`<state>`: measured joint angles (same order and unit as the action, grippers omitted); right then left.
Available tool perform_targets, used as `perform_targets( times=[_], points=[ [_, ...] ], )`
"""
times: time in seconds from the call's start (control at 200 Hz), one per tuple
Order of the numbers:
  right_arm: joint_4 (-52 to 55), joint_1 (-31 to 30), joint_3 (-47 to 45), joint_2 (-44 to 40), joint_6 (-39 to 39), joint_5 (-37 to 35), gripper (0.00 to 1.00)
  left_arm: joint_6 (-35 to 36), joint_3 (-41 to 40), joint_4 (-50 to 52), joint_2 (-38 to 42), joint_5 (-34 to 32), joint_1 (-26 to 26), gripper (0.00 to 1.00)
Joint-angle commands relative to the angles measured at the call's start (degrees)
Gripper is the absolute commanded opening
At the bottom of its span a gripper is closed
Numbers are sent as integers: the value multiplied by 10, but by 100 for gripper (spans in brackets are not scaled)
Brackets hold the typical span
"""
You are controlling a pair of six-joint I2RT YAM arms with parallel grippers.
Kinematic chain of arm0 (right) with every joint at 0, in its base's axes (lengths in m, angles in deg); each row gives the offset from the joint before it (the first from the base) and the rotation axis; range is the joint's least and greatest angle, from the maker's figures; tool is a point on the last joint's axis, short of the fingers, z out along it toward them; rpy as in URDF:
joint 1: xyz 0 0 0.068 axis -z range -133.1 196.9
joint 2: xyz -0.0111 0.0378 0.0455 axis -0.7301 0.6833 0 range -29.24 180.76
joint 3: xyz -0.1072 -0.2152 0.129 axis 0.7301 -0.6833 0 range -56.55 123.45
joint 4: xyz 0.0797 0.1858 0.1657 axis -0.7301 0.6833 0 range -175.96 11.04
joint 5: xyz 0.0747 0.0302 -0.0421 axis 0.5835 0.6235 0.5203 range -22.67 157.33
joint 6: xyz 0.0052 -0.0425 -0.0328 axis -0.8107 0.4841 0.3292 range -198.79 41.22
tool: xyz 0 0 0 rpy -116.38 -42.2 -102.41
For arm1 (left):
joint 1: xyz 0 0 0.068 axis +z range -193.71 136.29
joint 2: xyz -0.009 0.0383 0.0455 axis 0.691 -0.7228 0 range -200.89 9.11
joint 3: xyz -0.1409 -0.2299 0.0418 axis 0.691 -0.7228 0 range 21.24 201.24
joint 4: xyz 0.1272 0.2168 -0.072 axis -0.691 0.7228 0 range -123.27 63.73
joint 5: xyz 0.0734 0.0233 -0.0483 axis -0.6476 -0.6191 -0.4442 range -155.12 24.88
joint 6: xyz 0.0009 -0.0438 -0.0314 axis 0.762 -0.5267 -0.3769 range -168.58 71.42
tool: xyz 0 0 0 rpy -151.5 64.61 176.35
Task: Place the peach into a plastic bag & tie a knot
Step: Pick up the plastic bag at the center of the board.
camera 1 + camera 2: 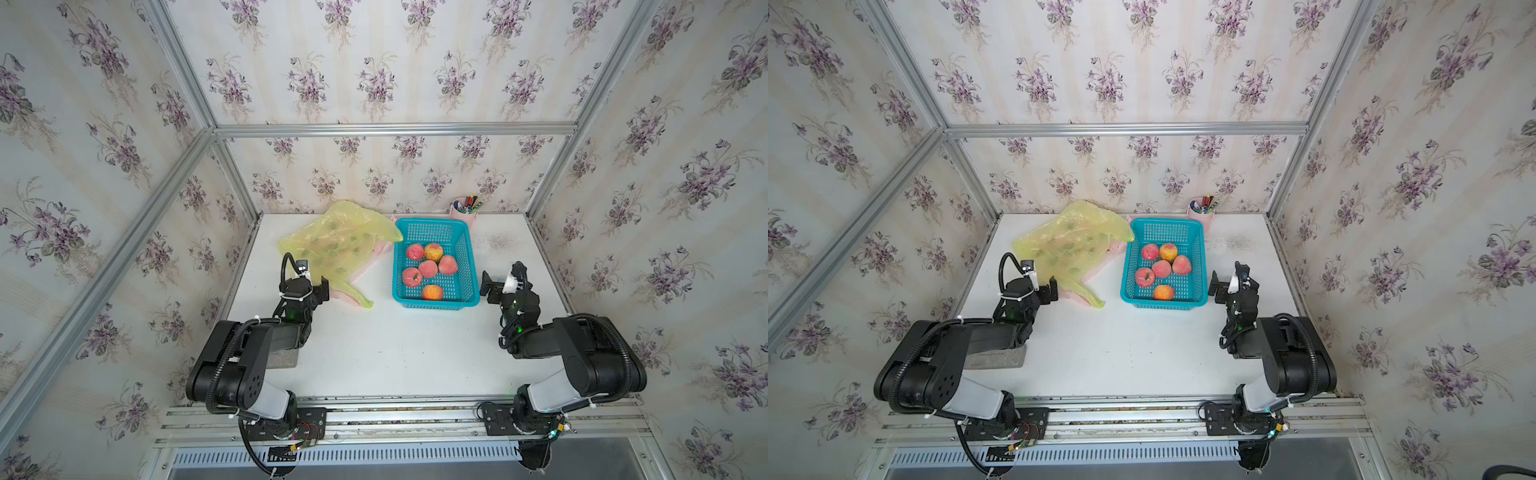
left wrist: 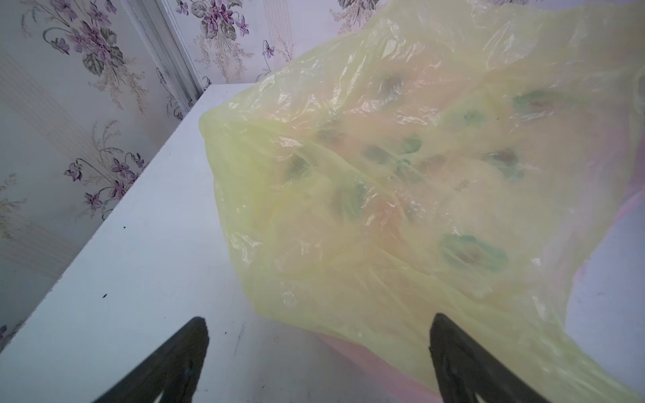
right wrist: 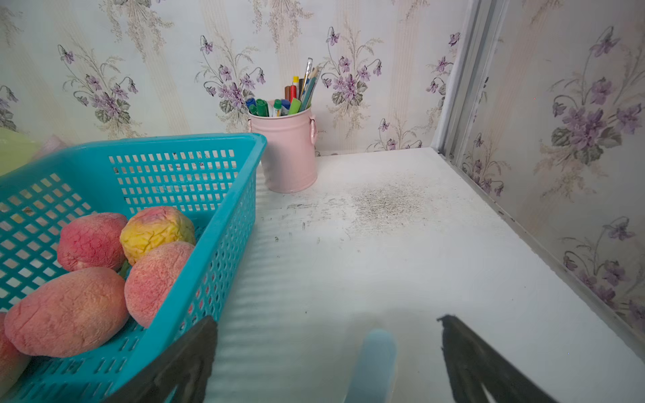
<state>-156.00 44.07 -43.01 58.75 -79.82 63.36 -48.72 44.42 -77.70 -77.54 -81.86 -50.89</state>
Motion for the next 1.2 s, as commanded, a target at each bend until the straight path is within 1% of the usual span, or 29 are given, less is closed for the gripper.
perform_targets(
  times=[0.0, 0.679, 0.759, 0.784, 0.829, 0.849, 0.899, 0.944, 0.994, 1.034, 1.064, 1.084, 1.114, 1.134, 1.199],
  points=[
    [-8, 0, -1, -2, 7, 3, 100, -1, 0, -11, 1, -3, 0, 100],
    [-8, 0, -1, -1, 7, 3, 100, -1, -1, -12, 1, -3, 0, 100],
    [-12, 0, -1, -5, 6, -4, 100, 9, 4, -13, 7, 10, 0, 100],
    [-3, 0, 2, -17, 7, -6, 100, 14, 17, 26, 20, 16, -3, 99],
    [57, -1, 17, -59, 5, -5, 100, 6, 58, 150, 60, -4, -11, 100],
    [103, -1, 29, -82, -1, -10, 100, -7, 76, 198, 81, -23, -12, 99],
    [206, -1, 59, -129, -38, -42, 100, -66, 126, 318, 109, -65, -13, 99],
    [273, -1, 82, -159, -79, -75, 100, -98, 155, 385, 126, -74, -13, 99],
    [340, -1, 104, -182, -117, -94, 100, -139, 172, 439, 148, -76, -15, 99],
    [383, -1, 117, -201, -161, -113, 100, -161, 171, 456, 173, -58, -16, 99],
    [427, 0, 127, -216, -225, -132, 100, -183, 170, 473, 195, -41, -16, 99],
    [458, 3, 134, -224, -255, -128, 100, -199, 171, 486, 209, -28, -16, 99],
    [494, 8, 148, -236, -266, -87, 100, -222, 176, 511, 230, -2, -15, 99],
    [516, 9, 158, -243, -264, -59, 99, -231, 186, 534, 241, 29, -14, 99],
    [574, 9, 187, -259, -267, 28, 87, -230, 229, 604, 255, 154, -17, 99]
  ],
)
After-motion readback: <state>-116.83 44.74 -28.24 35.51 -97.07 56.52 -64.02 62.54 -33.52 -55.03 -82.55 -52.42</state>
